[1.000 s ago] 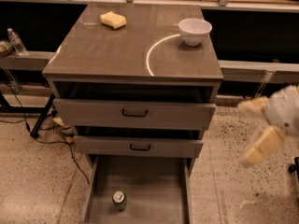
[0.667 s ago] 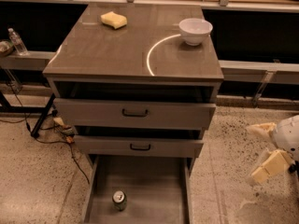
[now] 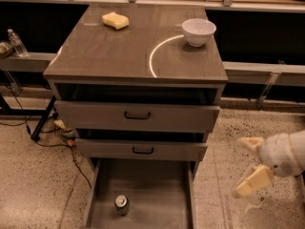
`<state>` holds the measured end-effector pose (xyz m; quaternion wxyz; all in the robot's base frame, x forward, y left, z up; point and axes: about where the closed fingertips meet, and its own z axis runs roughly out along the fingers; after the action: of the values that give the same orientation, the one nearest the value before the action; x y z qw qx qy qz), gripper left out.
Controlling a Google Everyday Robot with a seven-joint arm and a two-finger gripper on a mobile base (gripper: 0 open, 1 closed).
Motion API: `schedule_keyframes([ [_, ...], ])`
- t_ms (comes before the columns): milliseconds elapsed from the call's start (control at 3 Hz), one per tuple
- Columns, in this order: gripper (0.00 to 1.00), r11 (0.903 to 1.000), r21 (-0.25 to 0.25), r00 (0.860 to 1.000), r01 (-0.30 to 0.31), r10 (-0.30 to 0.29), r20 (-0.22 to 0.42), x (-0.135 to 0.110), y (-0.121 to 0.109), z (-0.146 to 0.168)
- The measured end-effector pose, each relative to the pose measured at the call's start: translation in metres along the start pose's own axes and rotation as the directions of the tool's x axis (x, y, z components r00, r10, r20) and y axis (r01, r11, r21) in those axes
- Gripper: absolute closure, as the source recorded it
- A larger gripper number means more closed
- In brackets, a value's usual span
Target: Pick green can from bottom drawer and place on counter
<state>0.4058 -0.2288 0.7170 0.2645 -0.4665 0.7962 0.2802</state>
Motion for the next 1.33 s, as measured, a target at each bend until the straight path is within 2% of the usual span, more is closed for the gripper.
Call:
schedule_keyframes([
  [333,0.00,0.9988,-0.030,0.998,-0.038,0.039,0.045,0.043,-0.009,0.079],
  [667,0.00,0.9981,-0.038,0.994,-0.048,0.051,0.100,0.080,-0.027,0.162],
  [1000,0.00,0.9974,-0.046,0.982,-0.055,0.063,0.178,0.107,-0.054,0.266],
  [1333,0.00,0.9903,-0.100,0.966,-0.097,0.118,0.229,0.130,-0.051,0.351],
])
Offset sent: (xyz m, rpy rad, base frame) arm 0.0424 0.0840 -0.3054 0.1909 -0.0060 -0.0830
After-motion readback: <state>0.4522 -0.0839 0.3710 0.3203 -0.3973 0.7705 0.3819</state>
